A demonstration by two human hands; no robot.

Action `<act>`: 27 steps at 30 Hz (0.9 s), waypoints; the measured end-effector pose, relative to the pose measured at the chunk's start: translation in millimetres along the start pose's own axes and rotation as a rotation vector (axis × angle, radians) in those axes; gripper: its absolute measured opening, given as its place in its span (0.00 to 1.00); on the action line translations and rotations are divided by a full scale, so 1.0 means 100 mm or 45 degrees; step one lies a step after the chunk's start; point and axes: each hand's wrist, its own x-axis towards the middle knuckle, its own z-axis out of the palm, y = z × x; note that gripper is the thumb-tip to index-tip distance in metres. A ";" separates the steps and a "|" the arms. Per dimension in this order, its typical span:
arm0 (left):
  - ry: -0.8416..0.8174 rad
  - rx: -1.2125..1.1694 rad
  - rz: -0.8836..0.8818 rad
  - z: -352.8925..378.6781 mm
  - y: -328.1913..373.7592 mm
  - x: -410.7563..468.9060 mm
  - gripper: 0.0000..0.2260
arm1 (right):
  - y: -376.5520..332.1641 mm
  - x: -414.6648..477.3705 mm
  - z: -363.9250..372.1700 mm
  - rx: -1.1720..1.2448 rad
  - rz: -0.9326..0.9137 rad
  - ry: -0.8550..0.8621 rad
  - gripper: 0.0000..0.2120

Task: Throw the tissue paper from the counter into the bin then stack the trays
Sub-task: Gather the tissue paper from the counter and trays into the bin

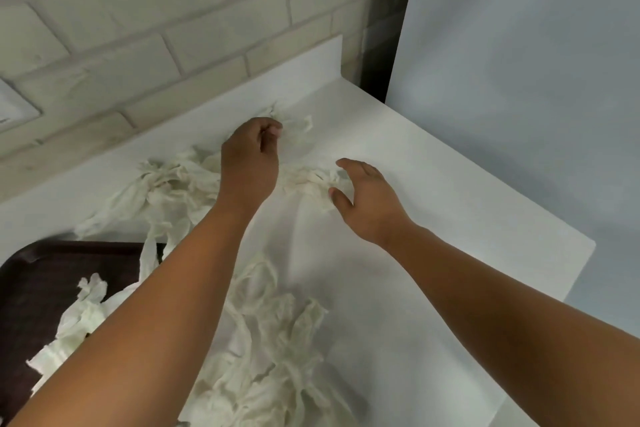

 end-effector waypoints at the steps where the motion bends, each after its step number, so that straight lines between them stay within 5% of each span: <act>1: 0.014 -0.054 -0.048 -0.06 0.01 -0.01 0.09 | -0.03 0.04 0.02 -0.010 -0.001 -0.011 0.26; 8: 0.040 -0.102 -0.217 -0.41 -0.04 -0.17 0.14 | -0.10 0.38 0.11 -0.310 0.056 0.033 0.12; 15: 0.059 -0.146 -0.277 -0.51 -0.10 -0.33 0.09 | -0.25 0.48 -0.09 -0.002 0.159 0.102 0.07; 19: 0.043 -0.171 -0.283 -0.48 -0.01 -0.40 0.08 | -0.23 0.41 -0.17 -0.257 0.181 -0.217 0.23; 22: 0.036 -0.169 -0.292 -0.47 0.06 -0.49 0.08 | -0.19 0.35 -0.14 -0.256 0.218 -0.234 0.09; 27: 0.056 -0.180 -0.298 -0.53 0.14 -0.61 0.08 | -0.20 0.29 -0.24 -0.061 0.185 -0.099 0.09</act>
